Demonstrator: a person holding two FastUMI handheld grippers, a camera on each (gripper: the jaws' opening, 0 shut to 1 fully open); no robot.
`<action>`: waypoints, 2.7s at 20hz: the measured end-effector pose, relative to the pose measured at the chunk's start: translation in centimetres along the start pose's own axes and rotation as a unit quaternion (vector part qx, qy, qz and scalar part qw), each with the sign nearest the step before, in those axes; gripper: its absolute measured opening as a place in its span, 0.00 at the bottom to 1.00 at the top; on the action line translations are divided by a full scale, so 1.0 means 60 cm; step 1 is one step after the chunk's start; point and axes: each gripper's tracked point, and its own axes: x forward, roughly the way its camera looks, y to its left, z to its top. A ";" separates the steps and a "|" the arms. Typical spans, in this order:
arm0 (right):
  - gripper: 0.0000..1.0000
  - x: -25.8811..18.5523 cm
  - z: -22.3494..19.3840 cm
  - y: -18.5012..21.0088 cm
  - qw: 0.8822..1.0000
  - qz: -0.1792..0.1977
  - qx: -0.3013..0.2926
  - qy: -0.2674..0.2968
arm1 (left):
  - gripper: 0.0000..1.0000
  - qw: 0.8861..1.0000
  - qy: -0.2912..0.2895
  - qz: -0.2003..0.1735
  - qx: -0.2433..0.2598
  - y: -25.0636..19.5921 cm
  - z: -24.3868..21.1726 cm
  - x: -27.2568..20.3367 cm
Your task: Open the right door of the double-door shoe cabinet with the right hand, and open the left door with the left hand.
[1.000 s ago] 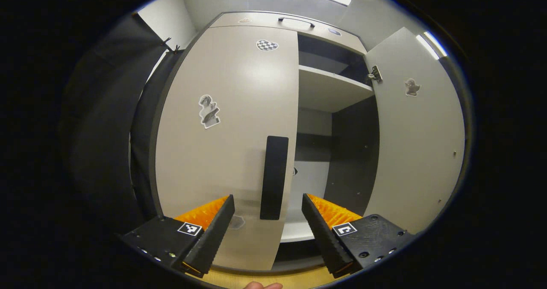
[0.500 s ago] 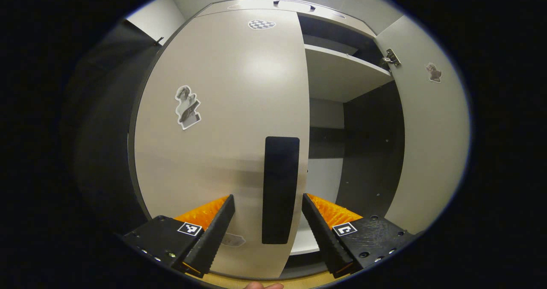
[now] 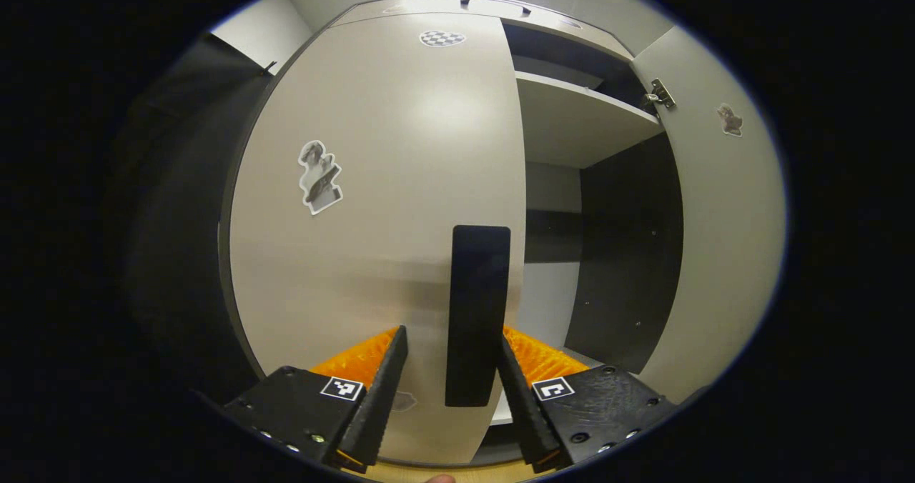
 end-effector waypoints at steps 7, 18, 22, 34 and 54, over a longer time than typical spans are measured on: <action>0.83 -0.001 -0.007 0.004 1.000 0.003 -0.003 0.002 | 0.28 0.999 -0.001 -0.036 0.002 -0.024 0.007 -0.004; 0.83 -0.015 -0.015 0.027 1.000 0.006 -0.013 0.004 | 0.08 0.997 0.020 -0.071 0.020 -0.021 0.010 -0.065; 0.79 -0.020 -0.022 0.045 1.000 0.012 -0.009 0.007 | 0.08 0.997 0.015 -0.077 0.026 -0.002 0.018 -0.125; 0.83 -0.014 -0.009 0.106 0.999 0.033 -0.020 -0.006 | 0.07 0.997 0.009 -0.067 0.027 0.087 0.028 -0.238; 0.79 0.023 -0.010 0.153 0.997 0.073 0.004 -0.004 | 0.02 1.000 0.009 -0.023 0.018 0.185 0.027 -0.289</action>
